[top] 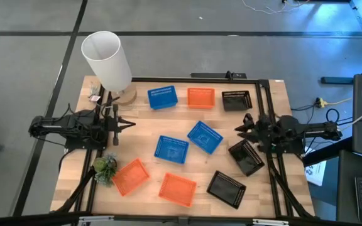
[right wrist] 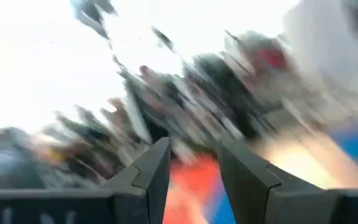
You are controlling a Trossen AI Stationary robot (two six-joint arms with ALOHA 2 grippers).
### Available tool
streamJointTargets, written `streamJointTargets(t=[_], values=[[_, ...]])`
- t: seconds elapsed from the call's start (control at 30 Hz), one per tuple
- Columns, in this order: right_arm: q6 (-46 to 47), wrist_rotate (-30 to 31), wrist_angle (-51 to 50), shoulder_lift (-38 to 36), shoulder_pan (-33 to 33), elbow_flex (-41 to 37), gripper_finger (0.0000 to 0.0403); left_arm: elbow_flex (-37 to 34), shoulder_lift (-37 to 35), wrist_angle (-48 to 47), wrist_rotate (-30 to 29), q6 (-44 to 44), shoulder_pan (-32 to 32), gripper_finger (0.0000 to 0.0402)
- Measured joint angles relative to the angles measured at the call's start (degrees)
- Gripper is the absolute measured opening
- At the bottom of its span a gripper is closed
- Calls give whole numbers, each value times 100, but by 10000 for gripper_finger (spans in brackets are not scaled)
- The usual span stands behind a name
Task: Stack baskets by color
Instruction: Move the bottom left orange bin to the center of the table
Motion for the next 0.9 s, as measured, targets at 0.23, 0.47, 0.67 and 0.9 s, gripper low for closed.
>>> streamJointTargets(t=[0.23, 0.47, 0.67, 0.9], values=[[-972, -1158, -432, 255, 7, 1689, 136, 0, 4, 681, 243, -597, -2, 0], [150, 2147, -5877, 2185, 1, 4083, 136, 0, 6, 680, 243, -599, -2, 0], [788, 1335, -6556, 3278, 7, 4397, 136, 0, 6, 680, 243, -599, -2, 0], [923, 349, -6596, 4045, 7, 4205, 136, 0, 6, 678, 243, -597, -2, 0]])
